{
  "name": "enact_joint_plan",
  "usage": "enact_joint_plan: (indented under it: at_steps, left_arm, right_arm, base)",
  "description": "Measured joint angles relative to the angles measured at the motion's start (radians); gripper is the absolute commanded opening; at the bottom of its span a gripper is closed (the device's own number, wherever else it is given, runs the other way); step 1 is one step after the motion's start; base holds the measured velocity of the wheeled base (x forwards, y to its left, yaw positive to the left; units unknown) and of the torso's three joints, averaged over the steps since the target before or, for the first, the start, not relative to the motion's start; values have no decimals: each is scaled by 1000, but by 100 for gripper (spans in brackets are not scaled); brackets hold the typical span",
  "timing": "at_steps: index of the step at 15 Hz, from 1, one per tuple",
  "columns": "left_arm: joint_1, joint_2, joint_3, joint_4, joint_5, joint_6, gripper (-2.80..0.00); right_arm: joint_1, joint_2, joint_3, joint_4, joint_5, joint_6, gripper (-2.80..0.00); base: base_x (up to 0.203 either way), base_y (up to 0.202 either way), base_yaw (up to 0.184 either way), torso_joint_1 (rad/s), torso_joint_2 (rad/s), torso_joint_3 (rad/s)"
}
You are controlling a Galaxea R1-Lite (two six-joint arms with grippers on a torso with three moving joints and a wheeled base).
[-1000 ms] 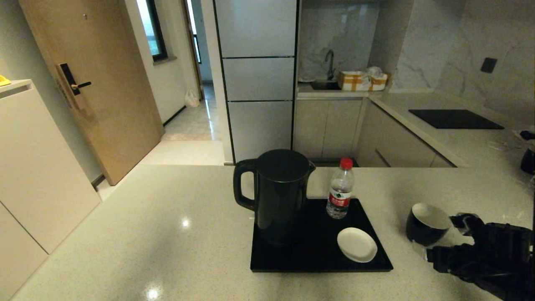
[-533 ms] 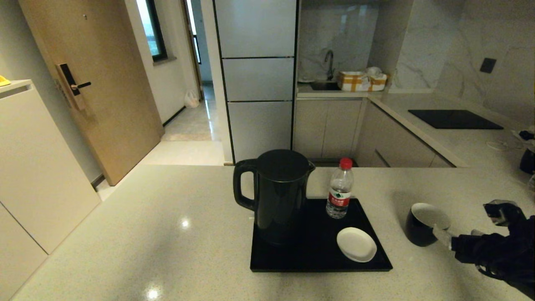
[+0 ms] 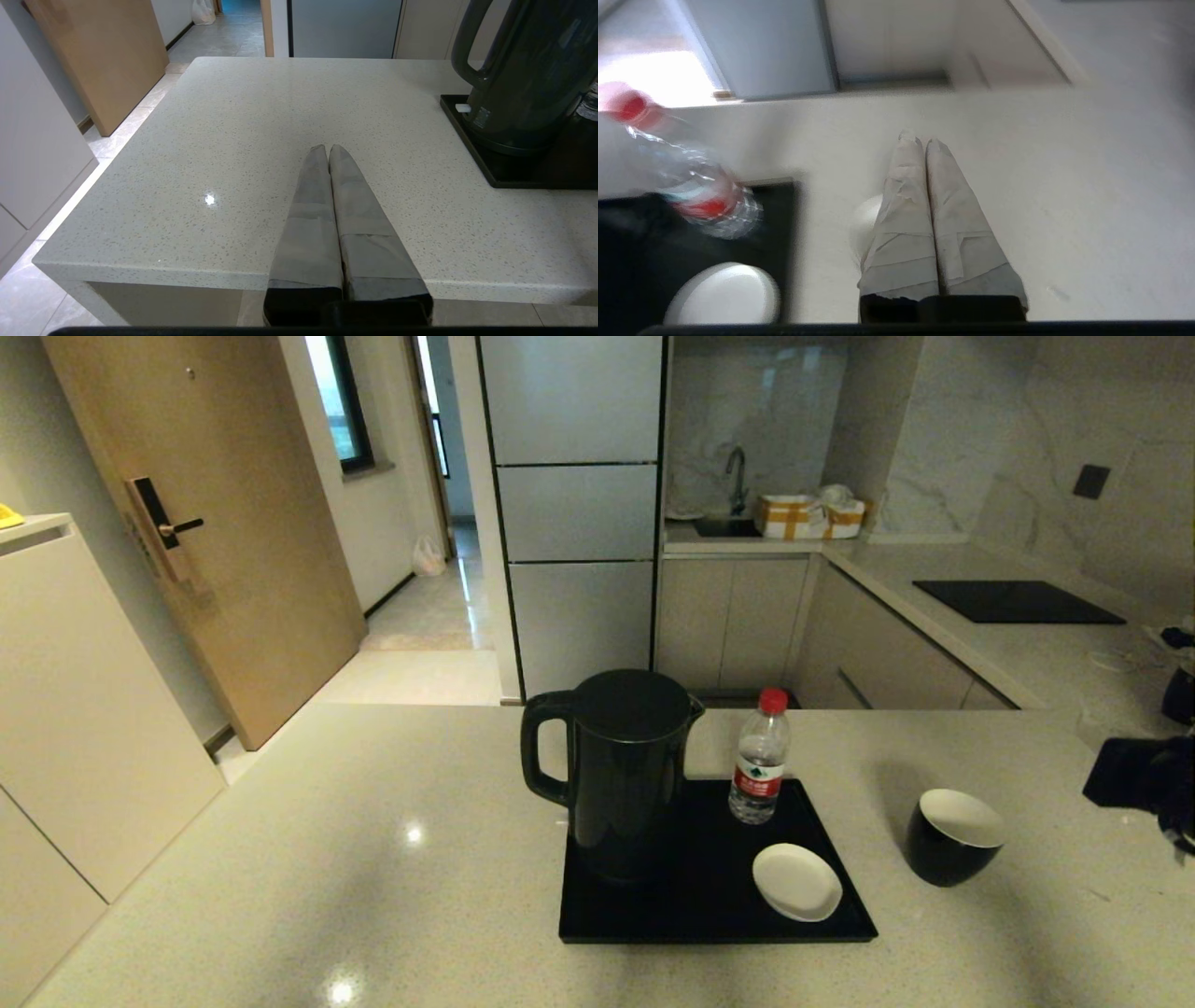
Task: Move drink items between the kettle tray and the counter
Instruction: Pick up the bottled water
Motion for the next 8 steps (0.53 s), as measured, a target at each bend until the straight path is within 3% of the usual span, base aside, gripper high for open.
enact_joint_plan:
  at_steps: [3,5,6,7,8]
  left_arm:
    - [0,0,0,0,0,0,-280]
    - [0,0,0,0,0,0,-280]
    - [0,0,0,0,0,0,-280]
    - [0,0,0,0,0,0,-280]
    - [0,0,0,0,0,0,-280]
  right_arm:
    - [187,-160,-268,498,-49,42,-280]
    - [319,-162,-349,689,-122,64,-280]
    - [389,-122,-369,711,-156,76,-211]
    - [457,-60,-383,692,-185,88,0]
    - [502,3,-389,673,-203,97,0]
  base:
    - [0,0,0,0,0,0]
    - [0,0,0,0,0,0]
    - [0,0,0,0,0,0]
    - [0,0,0,0,0,0]
    - [0,0,0,0,0,0]
